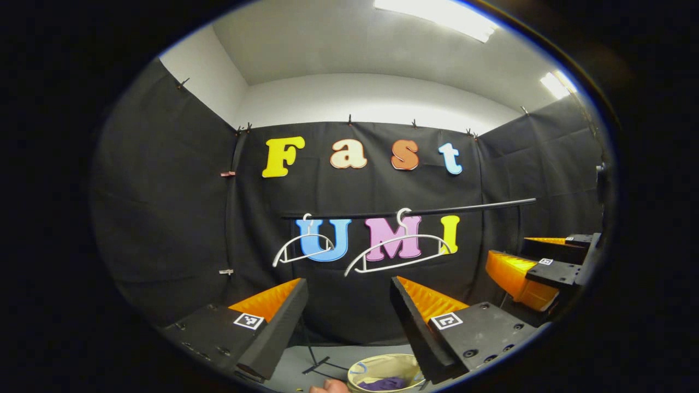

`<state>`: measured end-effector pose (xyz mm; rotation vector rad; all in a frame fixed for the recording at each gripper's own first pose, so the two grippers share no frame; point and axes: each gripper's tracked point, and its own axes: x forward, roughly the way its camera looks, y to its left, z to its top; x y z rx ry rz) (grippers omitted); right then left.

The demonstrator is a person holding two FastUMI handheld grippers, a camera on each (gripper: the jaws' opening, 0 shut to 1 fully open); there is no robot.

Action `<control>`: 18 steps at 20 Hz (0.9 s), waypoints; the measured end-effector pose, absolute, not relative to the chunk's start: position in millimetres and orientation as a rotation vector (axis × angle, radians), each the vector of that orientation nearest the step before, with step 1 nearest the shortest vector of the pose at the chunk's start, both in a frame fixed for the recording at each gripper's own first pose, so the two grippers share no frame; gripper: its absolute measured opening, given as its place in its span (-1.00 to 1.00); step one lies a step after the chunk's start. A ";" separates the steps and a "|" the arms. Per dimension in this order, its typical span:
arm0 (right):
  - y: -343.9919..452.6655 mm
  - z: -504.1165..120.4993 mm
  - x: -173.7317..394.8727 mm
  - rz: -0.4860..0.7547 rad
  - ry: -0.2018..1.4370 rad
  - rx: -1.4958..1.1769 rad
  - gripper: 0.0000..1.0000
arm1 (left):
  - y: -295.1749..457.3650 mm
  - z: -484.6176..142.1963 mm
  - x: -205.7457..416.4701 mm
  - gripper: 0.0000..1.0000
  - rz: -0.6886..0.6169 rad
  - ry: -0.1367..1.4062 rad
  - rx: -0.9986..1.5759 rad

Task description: Grasp the clothes on the hanger with both hands and then place them into the laundry hamper below.

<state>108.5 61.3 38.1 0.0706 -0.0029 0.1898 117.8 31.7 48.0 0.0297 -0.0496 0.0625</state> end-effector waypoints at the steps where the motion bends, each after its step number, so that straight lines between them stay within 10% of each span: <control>1: 60.1 38.5 107.6 0.191 -0.006 0.067 0.95 | 32.4 46.1 116.0 0.90 0.076 -0.051 0.032; 18: 64.3 28.7 111.6 0.198 -0.004 0.044 0.95 | 11.5 25.2 98.6 0.90 0.093 -0.008 -0.001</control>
